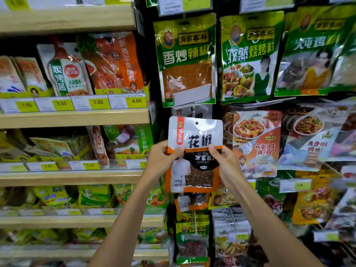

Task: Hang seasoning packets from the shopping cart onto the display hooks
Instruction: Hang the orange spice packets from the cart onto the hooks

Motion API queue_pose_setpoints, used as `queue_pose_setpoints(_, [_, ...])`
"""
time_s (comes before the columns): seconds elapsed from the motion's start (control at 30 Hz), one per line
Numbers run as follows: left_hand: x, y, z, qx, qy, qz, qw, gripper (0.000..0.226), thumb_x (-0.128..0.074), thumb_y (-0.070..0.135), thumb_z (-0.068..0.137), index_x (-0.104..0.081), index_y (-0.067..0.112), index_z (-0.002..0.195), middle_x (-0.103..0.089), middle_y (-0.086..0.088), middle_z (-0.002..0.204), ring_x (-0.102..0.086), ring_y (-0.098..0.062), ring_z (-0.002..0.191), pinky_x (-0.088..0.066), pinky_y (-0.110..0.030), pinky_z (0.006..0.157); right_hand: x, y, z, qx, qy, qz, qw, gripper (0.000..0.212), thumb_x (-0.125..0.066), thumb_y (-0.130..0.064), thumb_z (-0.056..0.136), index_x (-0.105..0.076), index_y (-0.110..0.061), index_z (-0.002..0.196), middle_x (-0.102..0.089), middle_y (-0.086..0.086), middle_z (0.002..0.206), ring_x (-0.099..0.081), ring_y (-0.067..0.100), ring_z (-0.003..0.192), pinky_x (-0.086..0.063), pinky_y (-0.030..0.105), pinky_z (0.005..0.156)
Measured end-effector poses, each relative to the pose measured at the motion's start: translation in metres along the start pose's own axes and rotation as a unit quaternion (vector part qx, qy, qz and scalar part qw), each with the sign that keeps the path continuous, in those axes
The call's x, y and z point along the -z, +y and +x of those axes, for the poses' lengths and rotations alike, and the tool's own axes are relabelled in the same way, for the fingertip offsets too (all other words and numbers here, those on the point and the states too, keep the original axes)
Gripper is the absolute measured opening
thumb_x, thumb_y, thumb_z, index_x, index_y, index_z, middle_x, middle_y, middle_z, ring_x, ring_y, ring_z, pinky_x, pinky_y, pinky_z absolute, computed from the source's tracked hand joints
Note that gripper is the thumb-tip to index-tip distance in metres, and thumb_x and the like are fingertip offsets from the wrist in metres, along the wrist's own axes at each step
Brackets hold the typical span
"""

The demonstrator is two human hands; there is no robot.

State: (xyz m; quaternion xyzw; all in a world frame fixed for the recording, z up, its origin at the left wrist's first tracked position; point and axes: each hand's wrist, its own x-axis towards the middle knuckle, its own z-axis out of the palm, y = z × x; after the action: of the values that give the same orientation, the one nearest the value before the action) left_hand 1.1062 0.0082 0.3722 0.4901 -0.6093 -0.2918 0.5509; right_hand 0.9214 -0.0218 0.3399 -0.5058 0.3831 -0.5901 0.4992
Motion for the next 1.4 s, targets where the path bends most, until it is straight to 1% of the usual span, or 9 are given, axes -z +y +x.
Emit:
queue_pose_setpoints(0.07, [0.012, 0.011, 0.003, -0.109, 0.147, 0.108, 0.977, 0.013, -0.066, 0.021, 0.088, -0.07, 0.014, 0.098, -0.072, 0.004, 0.091, -0.065, -0.001, 0.077, -0.053, -0.02, 0.074, 0.006, 0.0, 0.002, 0.008, -0.001, 0.005, 1.0, 0.031, -0.066, -0.043, 0.078, -0.067, -0.014, 0.088, -0.074, -0.007, 0.084, -0.069, 0.006, 0.085, -0.052, 0.017, 0.068])
queue_pose_setpoints(0.17, [0.035, 0.023, 0.014, -0.323, 0.354, 0.304, 0.823, 0.015, -0.059, 0.012, 0.092, -0.068, 0.004, 0.101, -0.07, -0.008, 0.087, -0.063, -0.017, 0.074, -0.046, -0.021, 0.07, 0.011, -0.001, 0.006, 0.02, -0.013, 0.012, 1.0, 0.03, -0.066, -0.042, 0.077, -0.066, -0.013, 0.085, -0.073, -0.007, 0.08, -0.069, 0.006, 0.081, -0.051, 0.013, 0.065])
queue_pose_setpoints(0.23, [0.049, 0.024, 0.027, -0.383, 0.388, 0.381, 0.746, 0.018, -0.054, 0.011, 0.095, -0.066, 0.002, 0.104, -0.068, -0.012, 0.09, -0.062, -0.025, 0.081, -0.044, -0.024, 0.071, 0.011, -0.001, 0.009, 0.023, -0.017, 0.016, 0.999, 0.028, -0.066, -0.04, 0.076, -0.067, -0.013, 0.084, -0.074, -0.008, 0.079, -0.069, 0.004, 0.079, -0.05, 0.011, 0.063])
queue_pose_setpoints(0.33, [0.063, 0.012, 0.047, -0.378, 0.376, 0.465, 0.707, 0.022, -0.05, 0.01, 0.095, -0.064, 0.001, 0.109, -0.065, -0.017, 0.107, -0.059, -0.034, 0.099, -0.045, -0.038, 0.087, 0.008, -0.004, 0.015, 0.025, -0.015, 0.009, 1.0, 0.028, -0.067, -0.041, 0.076, -0.068, -0.014, 0.083, -0.074, -0.007, 0.081, -0.069, 0.004, 0.081, -0.05, 0.012, 0.065])
queue_pose_setpoints(0.6, [0.07, -0.02, 0.066, -0.365, 0.373, 0.482, 0.704, 0.022, -0.042, 0.015, 0.098, -0.057, 0.006, 0.111, -0.058, -0.018, 0.117, -0.044, -0.03, 0.112, -0.034, -0.042, 0.098, -0.004, -0.013, 0.037, 0.03, 0.0, -0.019, 0.999, 0.019, -0.064, -0.032, 0.089, -0.067, -0.013, 0.084, -0.073, 0.0, 0.087, -0.069, 0.012, 0.086, -0.052, 0.017, 0.069])
queue_pose_setpoints(0.73, [0.071, -0.02, 0.068, -0.373, 0.365, 0.474, 0.709, 0.026, -0.039, 0.017, 0.099, -0.058, 0.005, 0.111, -0.059, -0.019, 0.116, -0.045, -0.031, 0.108, -0.036, -0.044, 0.094, -0.01, -0.016, 0.041, 0.03, 0.021, -0.047, 0.998, 0.022, -0.063, -0.03, 0.09, -0.065, -0.01, 0.083, -0.071, 0.014, 0.1, -0.068, 0.023, 0.095, -0.053, 0.035, 0.086])
queue_pose_setpoints(0.97, [0.075, -0.02, 0.065, -0.393, 0.353, 0.475, 0.704, 0.028, -0.04, 0.016, 0.098, -0.057, 0.002, 0.115, -0.059, -0.021, 0.116, -0.045, -0.03, 0.11, -0.036, -0.044, 0.097, -0.023, -0.017, 0.06, 0.014, 0.063, -0.083, 0.994, 0.02, -0.062, -0.03, 0.091, -0.065, -0.017, 0.075, -0.07, 0.0, 0.083, -0.065, 0.02, 0.088, -0.051, 0.03, 0.077])
queue_pose_setpoints(1.1, [0.078, -0.021, 0.064, -0.398, 0.343, 0.482, 0.701, 0.029, -0.041, 0.016, 0.098, -0.056, 0.002, 0.118, -0.059, -0.021, 0.117, -0.044, -0.03, 0.113, -0.035, -0.043, 0.101, -0.031, -0.015, 0.085, -0.007, 0.087, -0.11, 0.99, 0.027, -0.062, -0.031, 0.091, -0.066, -0.005, 0.089, -0.069, 0.015, 0.097, -0.063, 0.03, 0.098, -0.049, 0.045, 0.092])
queue_pose_setpoints(1.4, [0.076, -0.017, 0.061, -0.377, 0.338, 0.482, 0.716, 0.026, -0.043, 0.016, 0.096, -0.056, 0.004, 0.115, -0.059, -0.018, 0.115, -0.045, -0.028, 0.112, -0.036, -0.042, 0.1, -0.039, -0.006, 0.117, 0.016, 0.151, -0.199, 0.968, 0.036, -0.06, -0.028, 0.093, -0.061, 0.0, 0.115, -0.066, 0.017, 0.113, -0.061, 0.033, 0.107, -0.05, 0.042, 0.092])
